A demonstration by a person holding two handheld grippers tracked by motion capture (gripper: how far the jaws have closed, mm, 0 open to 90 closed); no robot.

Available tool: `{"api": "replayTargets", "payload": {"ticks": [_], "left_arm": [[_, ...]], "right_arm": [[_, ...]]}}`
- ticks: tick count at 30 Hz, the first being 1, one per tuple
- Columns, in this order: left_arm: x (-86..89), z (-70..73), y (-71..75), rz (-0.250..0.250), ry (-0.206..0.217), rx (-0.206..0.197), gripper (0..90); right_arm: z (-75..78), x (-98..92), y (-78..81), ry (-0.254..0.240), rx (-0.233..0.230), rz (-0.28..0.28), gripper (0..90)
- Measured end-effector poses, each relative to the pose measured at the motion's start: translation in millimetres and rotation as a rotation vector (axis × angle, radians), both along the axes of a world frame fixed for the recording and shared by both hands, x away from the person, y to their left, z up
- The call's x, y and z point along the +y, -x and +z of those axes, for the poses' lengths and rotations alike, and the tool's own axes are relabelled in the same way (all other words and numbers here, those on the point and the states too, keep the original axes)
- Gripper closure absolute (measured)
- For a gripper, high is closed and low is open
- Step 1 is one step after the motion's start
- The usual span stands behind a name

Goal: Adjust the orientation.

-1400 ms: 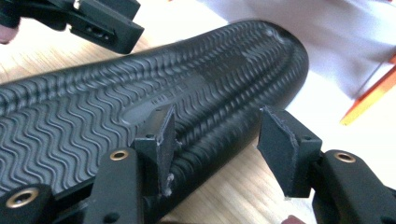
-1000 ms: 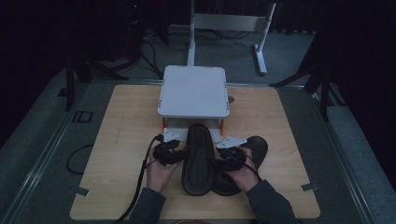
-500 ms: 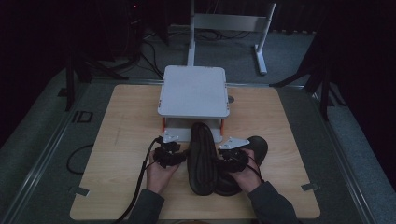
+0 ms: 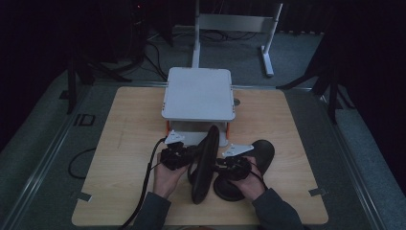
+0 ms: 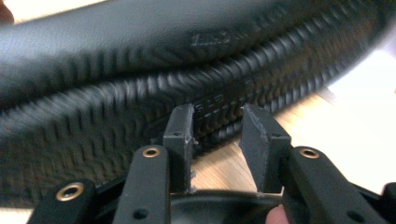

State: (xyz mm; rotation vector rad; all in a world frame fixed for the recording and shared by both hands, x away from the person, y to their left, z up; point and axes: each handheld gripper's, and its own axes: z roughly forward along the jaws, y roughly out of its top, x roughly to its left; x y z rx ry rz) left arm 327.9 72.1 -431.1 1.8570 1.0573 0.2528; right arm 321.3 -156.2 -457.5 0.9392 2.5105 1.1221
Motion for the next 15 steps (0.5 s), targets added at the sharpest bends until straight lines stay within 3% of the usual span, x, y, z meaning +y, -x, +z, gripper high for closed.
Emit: {"api": "replayTargets", "payload": {"ticks": [1,4,5,6,7,8,10,14,15], "left_arm": [[-1.4,2.1,0.6,0.004,-0.024,-0.007,72.5],[0.8,4.2,-1.5,-0.021,0.059,0.02,71.6],[-4.9,5.8,-0.1,-0.072,0.097,0.031,69.6],[-10.4,7.8,2.8,-0.073,0.061,0.005,66.2],[-10.4,7.8,2.8,-0.073,0.061,0.005,65.0],[-17.2,10.7,4.6,-0.097,0.035,-0.009,65.2],[-17.9,11.3,4.2,-0.123,0.07,0.011,65.9],[-17.0,10.5,3.6,-0.119,0.102,0.031,65.5],[-19.1,10.7,4.8,-0.135,0.114,0.034,65.7]], "right_arm": [[0.2,1.9,0.7,0.008,-0.011,-0.002,64.1],[-0.5,2.2,0.5,-0.011,0.008,0.007,63.8],[-0.2,2.9,2.1,-0.03,0.016,0.029,60.9],[0.4,4.0,2.8,-0.051,0.027,0.053,60.4],[1.9,6.7,5.0,-0.051,0.023,0.071,60.1],[3.3,8.8,7.4,-0.026,-0.002,0.077,59.1],[6.2,4.9,9.9,-0.009,-0.006,0.082,55.8],[14.5,-14.3,10.4,-0.027,-0.021,0.03,54.6],[22.4,-28.2,8.1,-0.067,-0.038,-0.025,53.9]]}}
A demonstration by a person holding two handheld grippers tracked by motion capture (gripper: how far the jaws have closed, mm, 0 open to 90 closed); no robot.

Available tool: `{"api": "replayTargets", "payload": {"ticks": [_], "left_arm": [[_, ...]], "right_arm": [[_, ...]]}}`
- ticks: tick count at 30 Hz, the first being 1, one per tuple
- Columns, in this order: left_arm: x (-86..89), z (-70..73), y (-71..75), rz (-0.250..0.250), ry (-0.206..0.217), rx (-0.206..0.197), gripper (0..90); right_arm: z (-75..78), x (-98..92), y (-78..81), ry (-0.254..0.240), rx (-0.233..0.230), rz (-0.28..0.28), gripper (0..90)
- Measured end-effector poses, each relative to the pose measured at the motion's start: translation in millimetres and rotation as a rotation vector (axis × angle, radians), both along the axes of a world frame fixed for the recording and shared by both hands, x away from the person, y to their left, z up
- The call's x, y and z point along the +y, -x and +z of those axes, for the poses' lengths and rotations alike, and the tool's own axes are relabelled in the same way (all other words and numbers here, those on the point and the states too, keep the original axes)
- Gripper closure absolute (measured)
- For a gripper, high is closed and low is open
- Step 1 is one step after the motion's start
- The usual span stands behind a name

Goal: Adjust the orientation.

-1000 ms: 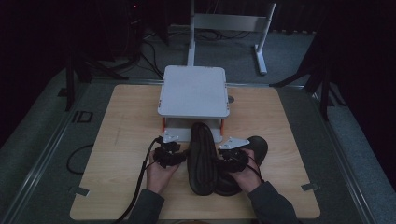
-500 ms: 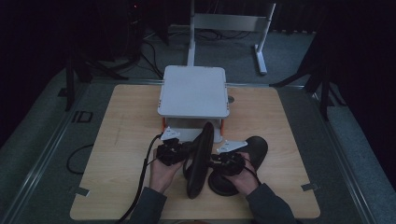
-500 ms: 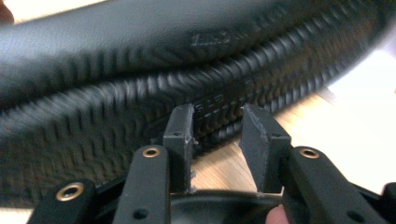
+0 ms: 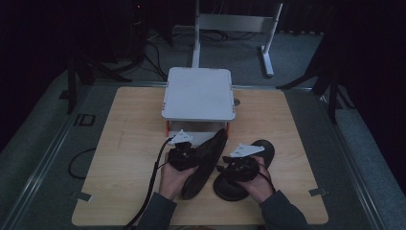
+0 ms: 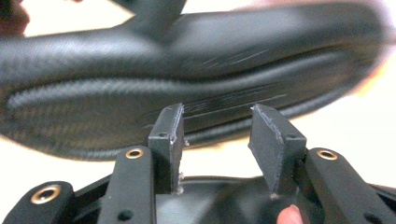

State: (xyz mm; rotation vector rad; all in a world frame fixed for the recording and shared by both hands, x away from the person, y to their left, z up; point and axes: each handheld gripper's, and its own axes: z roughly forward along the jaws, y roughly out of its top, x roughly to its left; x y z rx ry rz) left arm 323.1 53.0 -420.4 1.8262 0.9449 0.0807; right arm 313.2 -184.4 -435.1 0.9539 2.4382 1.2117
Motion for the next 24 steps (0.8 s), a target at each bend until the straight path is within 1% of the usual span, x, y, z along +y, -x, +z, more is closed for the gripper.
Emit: {"api": "replayTargets", "payload": {"ticks": [1,2,4,5,6,8,9,10,11,12,14,15,16,17,18,19,20,21,22,23,24], "left_arm": [[0.0,0.0,0.0,0.0,0.0,0.0,65.6],[-4.3,0.8,1.9,-0.025,0.003,0.001,65.8],[-9.2,1.4,3.8,-0.051,0.007,0.007,66.0],[-9.2,1.4,3.8,-0.051,0.007,0.007,66.0],[-12.0,1.5,5.2,-0.061,0.004,0.006,66.0],[-14.5,1.4,6.5,-0.074,0.008,0.012,66.0],[-15.5,1.2,7.1,-0.079,0.009,0.011,66.0],[-16.5,1.0,7.9,-0.079,0.007,0.008,66.0],[-17.2,1.0,8.5,-0.081,0.008,0.011,66.0],[-17.9,1.0,8.9,-0.083,0.009,0.013,66.0],[-20.9,1.2,10.6,-0.091,0.002,0.011,66.0],[-20.9,1.2,10.6,-0.091,0.002,0.011,66.0],[-23.0,1.0,11.2,-0.098,-0.002,0.01,66.0],[-23.0,1.0,11.2,-0.098,-0.002,0.01,66.0],[-24.0,0.9,11.5,-0.1,-0.005,0.008,66.0],[-24.7,0.8,11.4,-0.102,-0.007,0.008,66.0],[-26.0,0.7,11.8,-0.106,-0.013,0.005,66.1],[-26.0,0.7,11.8,-0.106,-0.013,0.005,66.0],[-26.6,0.7,12.1,-0.107,-0.012,0.005,65.9],[-27.8,0.7,12.8,-0.108,-0.02,0.002,65.8],[-27.8,0.7,12.8,-0.108,-0.02,0.002,65.9]], "right_arm": [[2.5,-3.2,-1.3,-0.008,-0.008,-0.018,53.6],[5.4,-6.5,-3.7,-0.014,-0.016,-0.036,53.1],[10.4,-10.0,-7.8,-0.022,-0.029,-0.07,52.6],[10.4,-10.0,-7.8,-0.022,-0.029,-0.07,52.6],[15.7,-12.1,-11.5,-0.039,-0.048,-0.103,52.4],[17.4,-12.7,-12.6,-0.043,-0.054,-0.112,52.3],[21.2,-13.5,-16.1,-0.054,-0.065,-0.129,52.3],[21.2,-13.5,-16.1,-0.054,-0.065,-0.129,52.3],[24.2,-12.7,-21.0,-0.059,-0.069,-0.141,52.3],[24.2,-12.7,-21.0,-0.059,-0.069,-0.141,52.3],[26.2,-7.8,-28.1,-0.06,-0.076,-0.147,51.9],[26.2,-7.8,-28.1,-0.06,-0.076,-0.147,51.9],[26.4,-1.3,-34.7,-0.055,-0.088,-0.144,51.1],[26.1,1.0,-37.2,-0.054,-0.092,-0.142,51.1],[25.8,4.1,-40.8,-0.052,-0.09,-0.143,50.7],[25.8,4.1,-40.8,-0.052,-0.09,-0.143,50.7],[24.6,9.7,-47.6,-0.05,-0.089,-0.144,50.2],[24.6,9.7,-47.6,-0.05,-0.089,-0.144,50.2],[22.0,13.8,-53.1,-0.039,-0.074,-0.145,49.9],[20.0,15.1,-54.7,-0.03,-0.073,-0.145,49.7],[19.5,15.0,-54.7,-0.033,-0.075,-0.144,49.7]]}}
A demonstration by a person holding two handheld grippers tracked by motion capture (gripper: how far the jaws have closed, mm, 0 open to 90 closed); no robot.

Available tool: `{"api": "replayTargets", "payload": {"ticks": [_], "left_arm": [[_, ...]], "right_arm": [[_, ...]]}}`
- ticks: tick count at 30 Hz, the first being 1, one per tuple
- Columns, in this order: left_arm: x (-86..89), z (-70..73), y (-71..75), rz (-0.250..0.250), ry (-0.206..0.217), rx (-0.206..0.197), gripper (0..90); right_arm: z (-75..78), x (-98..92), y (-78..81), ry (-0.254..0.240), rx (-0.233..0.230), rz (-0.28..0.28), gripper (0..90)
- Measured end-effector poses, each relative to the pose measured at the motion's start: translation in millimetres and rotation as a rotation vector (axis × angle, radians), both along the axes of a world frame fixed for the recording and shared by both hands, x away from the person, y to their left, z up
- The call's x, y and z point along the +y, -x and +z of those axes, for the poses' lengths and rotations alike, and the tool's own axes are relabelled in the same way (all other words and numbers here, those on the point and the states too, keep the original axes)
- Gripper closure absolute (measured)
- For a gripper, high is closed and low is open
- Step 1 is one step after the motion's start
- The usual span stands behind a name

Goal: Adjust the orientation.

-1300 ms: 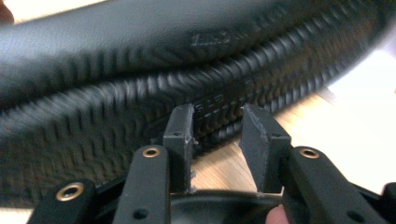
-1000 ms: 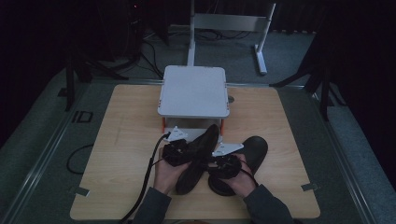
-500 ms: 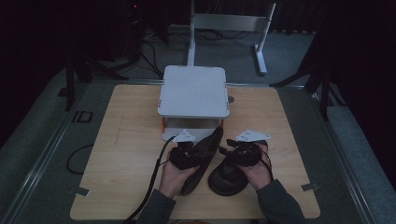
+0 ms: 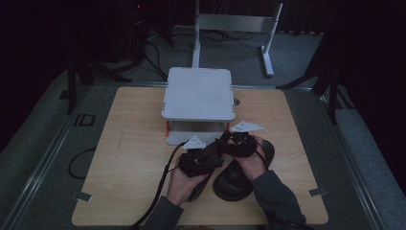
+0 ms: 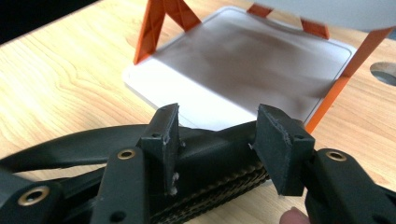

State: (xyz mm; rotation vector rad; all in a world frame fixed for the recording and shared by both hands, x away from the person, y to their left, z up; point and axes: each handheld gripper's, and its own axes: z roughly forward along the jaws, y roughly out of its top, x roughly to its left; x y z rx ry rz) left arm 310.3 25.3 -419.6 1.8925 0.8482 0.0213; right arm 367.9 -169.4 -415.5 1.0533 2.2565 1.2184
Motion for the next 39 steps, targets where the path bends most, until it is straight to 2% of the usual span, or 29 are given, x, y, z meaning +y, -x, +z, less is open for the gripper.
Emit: {"api": "replayTargets", "payload": {"ticks": [4,5,9,10,13,14,15,17,19,20,21,22,24,28,30,31,33,36,37,38,39], "left_arm": [[-1.8,0.5,1.9,-0.006,0.008,-0.006,66.5],[-1.9,2.3,3.6,0.006,0.006,-0.023,64.7],[3.7,6.9,5.2,0.03,0.017,-0.042,61.7],[10.3,10.9,7.0,0.06,0.012,-0.062,60.8],[16.7,13.7,9.0,0.08,0.001,-0.071,59.5],[20.8,14.3,13.1,0.098,-0.029,-0.086,58.2],[20.8,14.3,13.1,0.098,-0.029,-0.086,56.5],[20.4,9.7,22.5,0.114,-0.078,-0.098,52.1],[18.3,3.9,29.3,0.12,-0.105,-0.103,47.3],[18.3,3.9,29.3,0.12,-0.105,-0.103,44.5],[15.0,-2.3,35.7,0.118,-0.126,-0.102,41.6],[15.0,-2.3,35.7,0.118,-0.126,-0.102,39.4],[11.9,-10.3,40.3,0.139,-0.175,-0.107,36.9],[12.6,-17.3,39.3,0.146,-0.2,-0.087,38.0],[15.0,-19.5,38.3,0.129,-0.18,-0.076,43.8],[19.1,-18.3,37.0,0.125,-0.167,-0.083,49.8],[23.1,-16.8,34.4,0.144,-0.178,-0.087,61.3],[25.3,-15.9,32.5,0.138,-0.181,-0.087,62.1],[24.6,-14.6,32.7,0.126,-0.205,-0.109,63.6],[24.6,-14.6,32.7,0.126,-0.205,-0.109,64.3],[23.6,-13.4,33.4,0.122,-0.223,-0.127,64.3]], "right_arm": [[1.8,-1.7,2.3,0.017,0.002,-0.003,50.9],[2.1,-5.1,5.0,0.025,-0.001,-0.003,51.7],[-0.9,-16.2,8.0,-0.001,0.012,-0.008,51.7],[-1.8,-19.5,9.0,-0.011,0.02,-0.01,51.7],[-3.5,-27.1,12.2,-0.022,0.029,-0.017,51.6],[-4.1,-28.8,13.2,-0.022,0.025,-0.018,51.8],[-4.1,-28.8,13.2,-0.022,0.025,-0.018,51.8],[-5.8,-33.0,15.8,-0.031,0.028,-0.025,52.3],[-7.0,-35.1,17.0,-0.04,0.032,-0.031,52.6],[-7.4,-36.0,17.6,-0.042,0.03,-0.032,52.8],[-7.8,-36.5,18.4,-0.044,0.031,-0.035,53.1],[-7.8,-36.5,18.4,-0.044,0.031,-0.035,53.1],[-8.7,-38.4,19.4,-0.047,0.032,-0.037,53.2],[-9.6,-40.5,20.5,-0.047,0.033,-0.039,52.7],[-10.4,-41.9,20.6,-0.055,0.034,-0.039,52.3],[-10.6,-42.4,20.6,-0.057,0.037,-0.039,52.2],[-11.4,-42.5,20.8,-0.051,0.039,-0.037,51.6],[-12.8,-42.4,21.1,-0.05,0.042,-0.034,51.3],[-12.9,-43.0,21.5,-0.057,0.043,-0.036,51.2],[-12.8,-43.1,21.6,-0.055,0.043,-0.036,51.2],[-12.8,-43.1,21.6,-0.055,0.043,-0.036,51.2]]}}
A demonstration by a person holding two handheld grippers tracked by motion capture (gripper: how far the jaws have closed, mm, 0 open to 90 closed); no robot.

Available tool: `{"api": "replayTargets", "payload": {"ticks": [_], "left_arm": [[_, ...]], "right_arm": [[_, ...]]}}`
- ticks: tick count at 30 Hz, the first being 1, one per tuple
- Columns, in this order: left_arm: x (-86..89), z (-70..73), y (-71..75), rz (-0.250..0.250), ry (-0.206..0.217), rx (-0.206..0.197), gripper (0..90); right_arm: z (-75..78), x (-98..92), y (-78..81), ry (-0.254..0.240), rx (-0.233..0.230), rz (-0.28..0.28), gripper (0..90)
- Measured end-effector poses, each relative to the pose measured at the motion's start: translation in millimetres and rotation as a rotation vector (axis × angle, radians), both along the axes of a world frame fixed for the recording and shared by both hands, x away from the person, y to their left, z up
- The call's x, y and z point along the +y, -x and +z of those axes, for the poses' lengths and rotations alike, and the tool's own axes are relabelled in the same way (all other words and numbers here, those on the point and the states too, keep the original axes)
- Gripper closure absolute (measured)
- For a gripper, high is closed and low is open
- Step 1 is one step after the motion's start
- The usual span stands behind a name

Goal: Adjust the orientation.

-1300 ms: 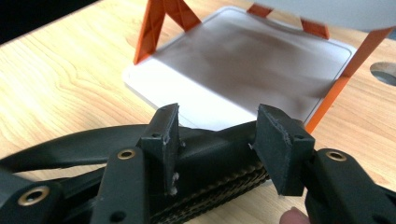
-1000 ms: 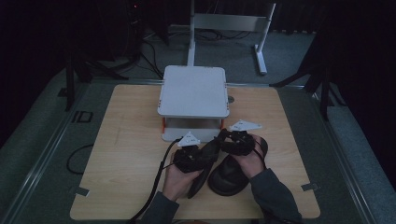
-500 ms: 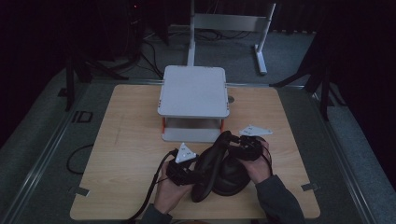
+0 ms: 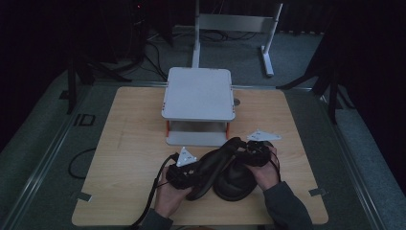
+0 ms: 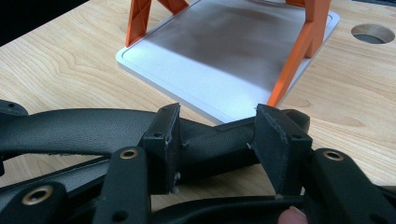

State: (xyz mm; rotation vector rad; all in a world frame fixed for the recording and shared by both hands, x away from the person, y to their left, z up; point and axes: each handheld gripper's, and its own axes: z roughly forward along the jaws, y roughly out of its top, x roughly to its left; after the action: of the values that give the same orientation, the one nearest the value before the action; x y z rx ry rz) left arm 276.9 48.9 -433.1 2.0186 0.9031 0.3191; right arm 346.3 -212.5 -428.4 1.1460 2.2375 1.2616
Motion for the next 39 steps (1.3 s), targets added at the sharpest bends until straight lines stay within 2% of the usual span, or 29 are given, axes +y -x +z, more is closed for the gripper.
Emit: {"api": "replayTargets", "payload": {"ticks": [2,3,5,6,8,9,13,15,17,18,19,25,26,30,34,36,37,38,39], "left_arm": [[-1.7,3.2,0.3,-0.012,-0.034,-0.024,65.8],[-2.1,7.5,-0.6,-0.019,-0.063,-0.053,66.4],[-1.2,10.2,-1.8,-0.024,-0.069,-0.062,66.4],[1.5,16.4,-4.2,-0.019,-0.084,-0.088,66.6],[3.8,19.7,-5.8,-0.019,-0.09,-0.096,67.1],[10.5,25.4,-9.7,0.01,-0.088,-0.118,67.8],[23.0,28.7,-16.0,0.047,-0.095,-0.107,67.8],[27.8,25.3,-17.4,0.037,-0.092,-0.076,66.0],[28.9,19.4,-15.3,0.016,-0.086,-0.065,63.6],[29.1,16.6,-14.0,0.005,-0.071,-0.056,62.2],[30.7,14.0,-11.7,-0.023,-0.015,-0.044,59.8],[29.9,13.3,-7.1,-0.022,-0.015,-0.055,55.5],[29.9,11.8,-6.2,-0.019,-0.021,-0.048,54.8],[32.1,7.8,-5.8,-0.007,-0.023,-0.046,52.7],[35.9,1.6,-5.5,0.006,-0.014,-0.024,51.6],[37.2,-1.5,-4.9,0.003,-0.01,-0.013,51.3],[37.4,-4.9,-4.2,0.0,-0.011,-0.005,50.8],[37.4,-4.9,-4.2,0.0,-0.011,-0.005,50.5],[37.5,-6.7,-4.0,-0.002,-0.011,0.0,50.5]], "right_arm": [[0.3,-0.4,0.4,0.0,-0.001,0.002,51.1],[0.5,-1.1,0.8,-0.001,-0.002,0.003,51.1],[0.7,-1.5,1.0,-0.001,-0.001,0.003,51.0],[1.4,-2.7,1.4,-0.01,-0.004,0.002,50.8],[3.0,-3.9,2.2,-0.012,-0.007,0.002,50.8],[3.3,-4.1,2.5,-0.004,-0.008,0.004,50.6],[2.3,-5.2,3.6,0.001,-0.007,0.008,50.3],[1.1,-9.0,4.2,-0.003,-0.002,0.001,50.2],[0.3,-12.7,4.2,-0.001,-0.001,-0.005,50.0],[-0.1,-14.9,4.5,0.0,0.003,-0.01,50.0],[-0.5,-17.2,5.1,0.002,0.006,-0.014,49.8],[-5.0,-28.3,14.8,0.032,0.019,-0.012,49.5],[-9.9,-32.5,19.3,0.054,0.03,-0.009,49.5],[-19.4,-38.1,20.5,0.065,0.059,-0.011,49.6],[-25.2,-38.0,19.6,0.078,0.082,0.001,49.6],[-27.1,-35.0,19.3,0.087,0.093,0.021,49.6],[-28.2,-30.5,19.6,0.099,0.101,0.049,50.4],[-28.2,-30.5,19.6,0.099,0.101,0.049,50.4],[-28.4,-26.5,20.1,0.1,0.106,0.068,53.0]]}}
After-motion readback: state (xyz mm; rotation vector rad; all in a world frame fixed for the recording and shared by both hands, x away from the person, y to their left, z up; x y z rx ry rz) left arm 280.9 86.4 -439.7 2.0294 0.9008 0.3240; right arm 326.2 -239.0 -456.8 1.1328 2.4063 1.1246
